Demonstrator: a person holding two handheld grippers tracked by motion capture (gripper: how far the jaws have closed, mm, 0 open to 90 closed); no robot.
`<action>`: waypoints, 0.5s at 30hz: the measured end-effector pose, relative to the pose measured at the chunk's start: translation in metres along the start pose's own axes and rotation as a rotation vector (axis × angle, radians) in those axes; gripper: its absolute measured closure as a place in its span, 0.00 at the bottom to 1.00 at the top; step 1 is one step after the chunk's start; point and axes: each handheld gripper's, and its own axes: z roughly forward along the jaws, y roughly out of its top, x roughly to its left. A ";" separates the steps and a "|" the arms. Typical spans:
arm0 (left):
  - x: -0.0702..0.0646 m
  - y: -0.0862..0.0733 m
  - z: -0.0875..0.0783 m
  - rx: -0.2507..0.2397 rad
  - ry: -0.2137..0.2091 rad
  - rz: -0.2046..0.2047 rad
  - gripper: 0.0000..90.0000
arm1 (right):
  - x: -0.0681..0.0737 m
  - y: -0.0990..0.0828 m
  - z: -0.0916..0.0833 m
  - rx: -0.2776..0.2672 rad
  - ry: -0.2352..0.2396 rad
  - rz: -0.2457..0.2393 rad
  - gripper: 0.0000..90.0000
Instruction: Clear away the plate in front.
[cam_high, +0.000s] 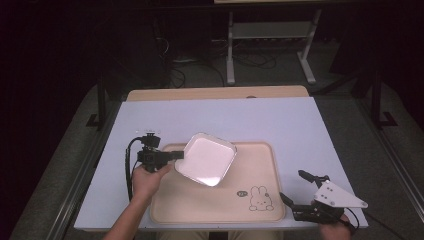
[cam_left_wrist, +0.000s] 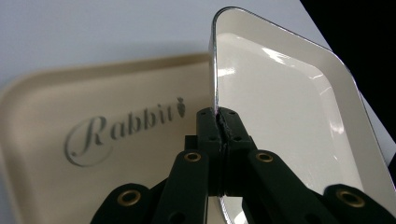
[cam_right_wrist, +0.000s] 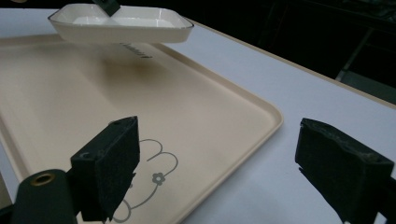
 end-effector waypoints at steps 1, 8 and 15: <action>-0.001 -0.003 0.002 0.007 0.003 0.004 0.99 | 0.000 0.000 0.001 0.002 0.003 -0.005 0.14; -0.001 -0.025 0.016 0.037 0.014 -0.021 0.99 | 0.001 0.000 0.000 0.000 0.003 -0.010 0.14; -0.002 -0.034 0.020 0.037 0.063 -0.053 0.99 | 0.002 0.001 0.002 0.010 0.006 -0.021 0.14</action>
